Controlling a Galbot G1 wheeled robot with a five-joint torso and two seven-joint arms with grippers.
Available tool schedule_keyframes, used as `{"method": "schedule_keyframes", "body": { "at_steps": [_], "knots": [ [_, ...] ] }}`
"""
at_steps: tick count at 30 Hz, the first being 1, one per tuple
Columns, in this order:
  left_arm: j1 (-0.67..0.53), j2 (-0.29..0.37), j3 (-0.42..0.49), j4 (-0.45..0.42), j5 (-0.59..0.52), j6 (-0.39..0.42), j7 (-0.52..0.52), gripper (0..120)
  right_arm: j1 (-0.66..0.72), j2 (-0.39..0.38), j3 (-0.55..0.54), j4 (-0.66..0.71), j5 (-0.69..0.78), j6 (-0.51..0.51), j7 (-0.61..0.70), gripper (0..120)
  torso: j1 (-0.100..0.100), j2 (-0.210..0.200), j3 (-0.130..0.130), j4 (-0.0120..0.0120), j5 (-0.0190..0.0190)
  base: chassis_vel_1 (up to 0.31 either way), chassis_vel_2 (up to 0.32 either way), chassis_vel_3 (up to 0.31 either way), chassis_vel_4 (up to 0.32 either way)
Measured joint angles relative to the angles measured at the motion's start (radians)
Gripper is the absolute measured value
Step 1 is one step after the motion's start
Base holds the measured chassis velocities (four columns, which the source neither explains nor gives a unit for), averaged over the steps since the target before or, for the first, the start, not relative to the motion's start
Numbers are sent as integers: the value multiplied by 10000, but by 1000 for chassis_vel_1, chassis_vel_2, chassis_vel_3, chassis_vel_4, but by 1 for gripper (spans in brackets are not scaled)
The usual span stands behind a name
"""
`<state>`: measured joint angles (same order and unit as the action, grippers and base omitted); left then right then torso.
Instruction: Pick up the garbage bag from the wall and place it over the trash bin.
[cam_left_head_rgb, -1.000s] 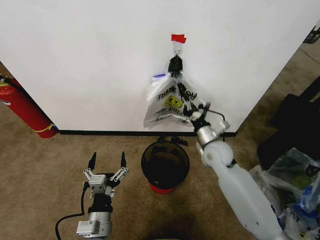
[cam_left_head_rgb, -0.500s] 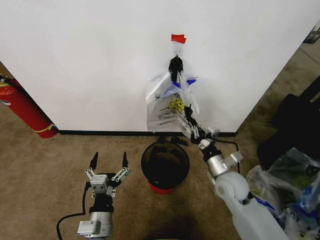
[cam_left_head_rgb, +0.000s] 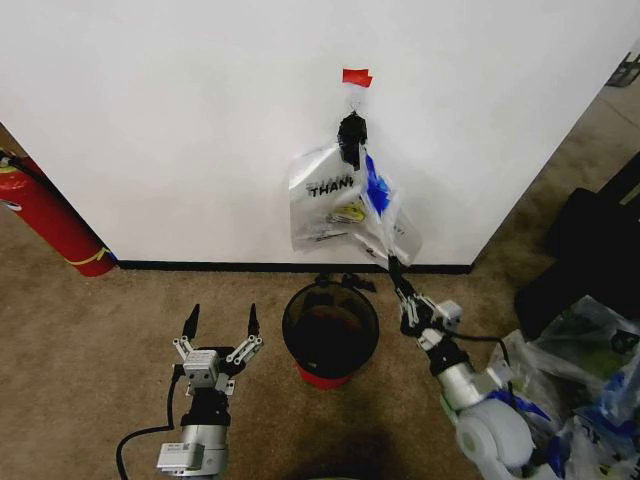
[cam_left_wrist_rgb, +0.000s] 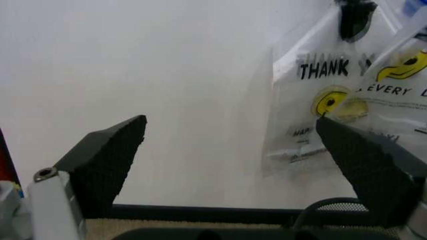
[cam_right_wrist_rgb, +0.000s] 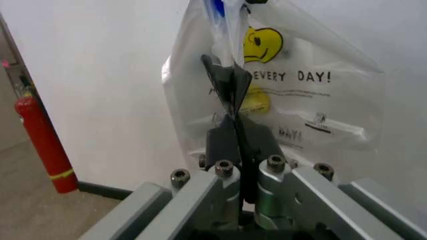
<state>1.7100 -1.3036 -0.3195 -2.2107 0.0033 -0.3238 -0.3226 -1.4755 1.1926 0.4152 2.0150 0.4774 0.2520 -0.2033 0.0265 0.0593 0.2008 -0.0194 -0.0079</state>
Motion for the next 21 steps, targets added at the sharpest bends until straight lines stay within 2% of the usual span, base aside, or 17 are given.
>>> {"method": "schedule_keyframes", "body": {
  "at_steps": [4,12,21],
  "knots": [
    [-58,42,0,28,-57,-2,0,100,-557,21,274,104,-424,448,-93,0,0,-1,0,2,0,0,0,0,0],
    [-72,62,-17,71,-156,-2,-4,100,-2229,173,993,-219,-837,2070,-561,0,0,-1,0,0,0,0,0,0,0],
    [-156,47,27,180,-164,18,-5,100,-2958,252,1330,-792,-1387,3317,-855,0,1,-1,0,1,0,0,0,0,0]
  ]
}}
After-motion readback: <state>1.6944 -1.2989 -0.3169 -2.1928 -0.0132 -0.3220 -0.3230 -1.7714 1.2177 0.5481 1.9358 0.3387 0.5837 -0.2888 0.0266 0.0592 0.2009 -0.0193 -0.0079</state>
